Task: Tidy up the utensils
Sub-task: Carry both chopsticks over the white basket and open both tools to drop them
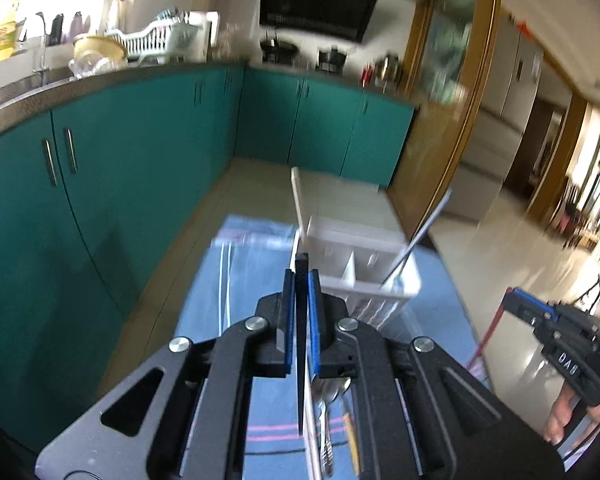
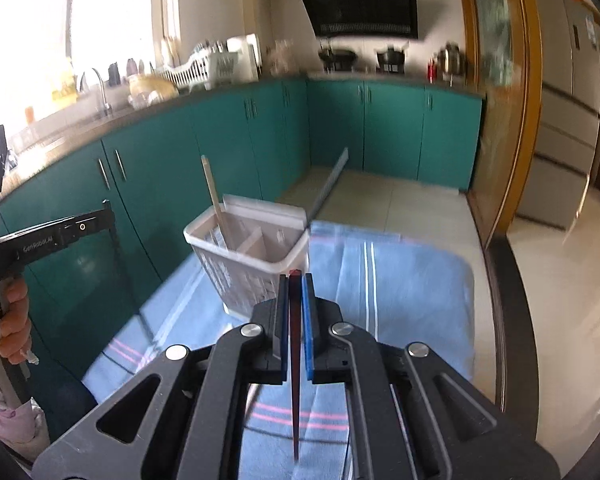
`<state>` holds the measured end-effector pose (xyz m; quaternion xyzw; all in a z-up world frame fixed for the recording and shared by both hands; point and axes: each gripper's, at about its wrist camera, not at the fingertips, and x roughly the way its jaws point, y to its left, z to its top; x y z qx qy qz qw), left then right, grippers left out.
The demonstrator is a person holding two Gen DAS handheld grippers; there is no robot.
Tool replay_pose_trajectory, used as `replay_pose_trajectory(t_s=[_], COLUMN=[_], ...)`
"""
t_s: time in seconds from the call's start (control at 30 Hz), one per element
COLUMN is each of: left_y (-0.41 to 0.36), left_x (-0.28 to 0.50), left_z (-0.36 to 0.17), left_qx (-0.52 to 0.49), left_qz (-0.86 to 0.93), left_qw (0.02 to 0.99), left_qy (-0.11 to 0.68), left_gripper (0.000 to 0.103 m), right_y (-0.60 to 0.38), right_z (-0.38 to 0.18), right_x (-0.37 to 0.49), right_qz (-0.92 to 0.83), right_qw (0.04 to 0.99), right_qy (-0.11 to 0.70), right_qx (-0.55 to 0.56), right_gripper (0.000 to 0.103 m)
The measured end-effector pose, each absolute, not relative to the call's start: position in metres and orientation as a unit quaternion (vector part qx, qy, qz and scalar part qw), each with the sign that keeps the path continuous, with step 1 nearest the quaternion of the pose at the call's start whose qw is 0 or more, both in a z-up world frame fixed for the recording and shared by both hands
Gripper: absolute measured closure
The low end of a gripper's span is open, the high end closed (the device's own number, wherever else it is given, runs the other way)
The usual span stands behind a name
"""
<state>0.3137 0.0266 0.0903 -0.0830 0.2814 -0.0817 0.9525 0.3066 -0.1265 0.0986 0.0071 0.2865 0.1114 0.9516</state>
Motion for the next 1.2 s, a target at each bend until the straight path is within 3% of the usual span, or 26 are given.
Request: replay_pose_trajectory(t_s=[0.33, 0.83, 1.03, 1.2], left_y=[0.049, 0.096, 0.102, 0.088], left_x=[0.315, 0.347, 0.352, 0.362], left_z=[0.14, 0.135, 0.136, 0.133], left_qx=[-0.166, -0.356, -0.376, -0.323], left_qz=[-0.099, -0.052, -0.034, 0.0], left_qw=[0.954, 0.923, 0.919, 0.939], left_qy=[0.229, 0.135, 0.109, 0.119], left_gripper=[0.097, 0.096, 0.096, 0.096], right_y=[-0.115, -0.083, -0.076, -0.086], right_z=[0.177, 0.221, 0.21, 0.186], right_x=[0.316, 0.331, 0.354, 0.374], right_qz=[0.1, 0.086, 0.093, 0.1], right_qw=[0.979, 0.995, 0.994, 0.991], right_qy=[0.178, 0.042, 0.051, 0.086], right_qx=[-0.001, -0.012, 0.0, 0.031], right_gripper=[0.096, 0.096, 0.096, 0.096])
